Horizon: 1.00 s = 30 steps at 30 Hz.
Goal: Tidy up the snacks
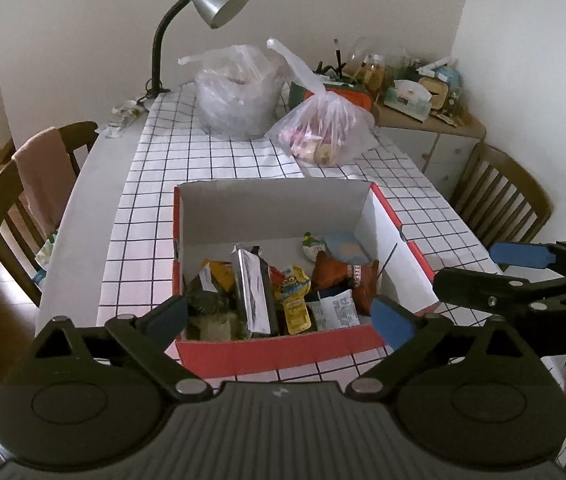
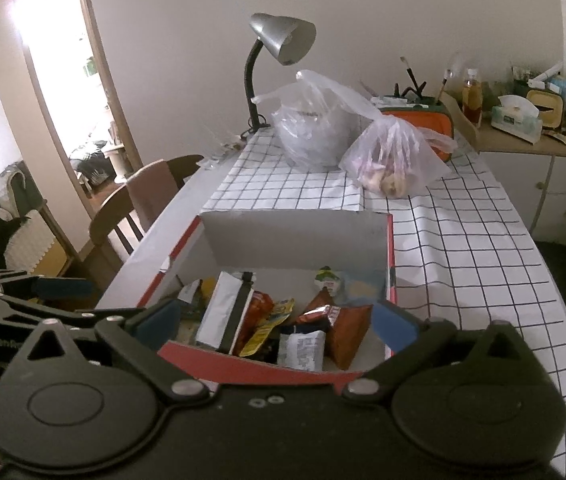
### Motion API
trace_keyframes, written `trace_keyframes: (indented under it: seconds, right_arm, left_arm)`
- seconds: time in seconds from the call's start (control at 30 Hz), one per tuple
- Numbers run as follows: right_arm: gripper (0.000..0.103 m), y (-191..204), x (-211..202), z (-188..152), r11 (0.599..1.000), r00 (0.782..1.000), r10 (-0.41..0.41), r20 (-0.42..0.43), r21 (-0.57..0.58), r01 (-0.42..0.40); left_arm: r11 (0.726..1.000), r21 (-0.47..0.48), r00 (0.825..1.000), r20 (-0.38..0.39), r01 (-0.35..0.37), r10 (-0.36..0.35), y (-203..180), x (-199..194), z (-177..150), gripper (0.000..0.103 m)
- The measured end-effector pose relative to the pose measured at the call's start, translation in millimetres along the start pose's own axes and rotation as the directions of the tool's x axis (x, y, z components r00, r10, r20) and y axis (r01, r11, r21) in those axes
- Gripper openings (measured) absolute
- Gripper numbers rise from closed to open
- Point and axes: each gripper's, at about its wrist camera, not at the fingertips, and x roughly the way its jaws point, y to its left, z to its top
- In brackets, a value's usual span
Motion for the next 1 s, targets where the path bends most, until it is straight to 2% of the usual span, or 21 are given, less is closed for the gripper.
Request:
trace_keyframes:
  seconds: [0.63, 1.0]
  right_arm:
    - [0.103, 14, -27, -1, 1.0, 1.0, -0.006, 0.023, -0.02, 0.006]
    - [0.103, 13, -29, -3, 1.0, 1.0, -0.014, 0.026, -0.009, 0.014]
  left_arm:
    - [0.998, -0.028, 0.998, 0.015, -0.056, 0.056, -3, -26, -4, 0.1]
    - [0.998, -0.025, 0.998, 0.019, -0.054, 0.055, -5, -29, -6, 0.1]
